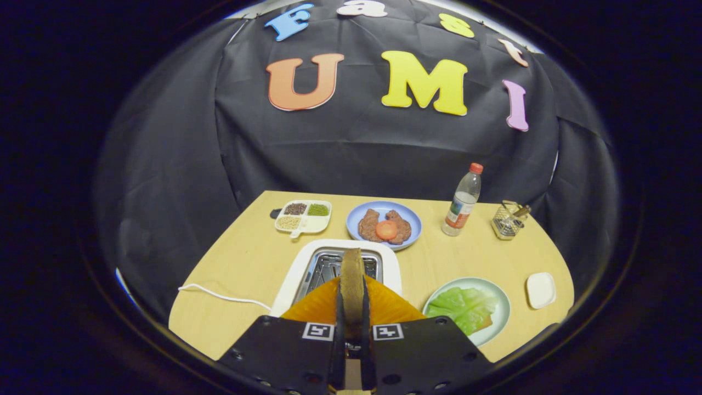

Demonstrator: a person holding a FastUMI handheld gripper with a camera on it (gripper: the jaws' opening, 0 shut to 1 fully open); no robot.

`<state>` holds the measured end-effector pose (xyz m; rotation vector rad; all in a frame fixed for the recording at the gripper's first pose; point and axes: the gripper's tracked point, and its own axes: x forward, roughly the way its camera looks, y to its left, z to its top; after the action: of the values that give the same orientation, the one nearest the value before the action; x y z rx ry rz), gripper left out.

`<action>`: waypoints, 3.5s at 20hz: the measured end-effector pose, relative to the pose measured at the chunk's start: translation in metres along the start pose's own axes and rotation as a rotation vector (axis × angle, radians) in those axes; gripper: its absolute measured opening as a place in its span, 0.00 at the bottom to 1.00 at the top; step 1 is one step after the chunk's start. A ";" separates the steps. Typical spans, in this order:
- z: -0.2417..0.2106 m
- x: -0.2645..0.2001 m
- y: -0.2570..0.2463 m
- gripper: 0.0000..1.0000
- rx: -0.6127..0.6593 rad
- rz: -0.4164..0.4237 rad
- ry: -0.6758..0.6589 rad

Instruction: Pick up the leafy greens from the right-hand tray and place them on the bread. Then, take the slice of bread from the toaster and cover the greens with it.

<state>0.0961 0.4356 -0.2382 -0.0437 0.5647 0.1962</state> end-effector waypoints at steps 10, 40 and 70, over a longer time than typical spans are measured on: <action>0.080 -0.087 -0.023 0.11 0.119 0.131 -0.123; -0.060 0.024 -0.192 0.15 0.157 0.072 0.036; 0.147 -0.269 -0.433 0.95 0.029 -0.095 -0.496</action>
<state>0.0364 -0.0212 0.0251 0.0072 0.0704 0.1002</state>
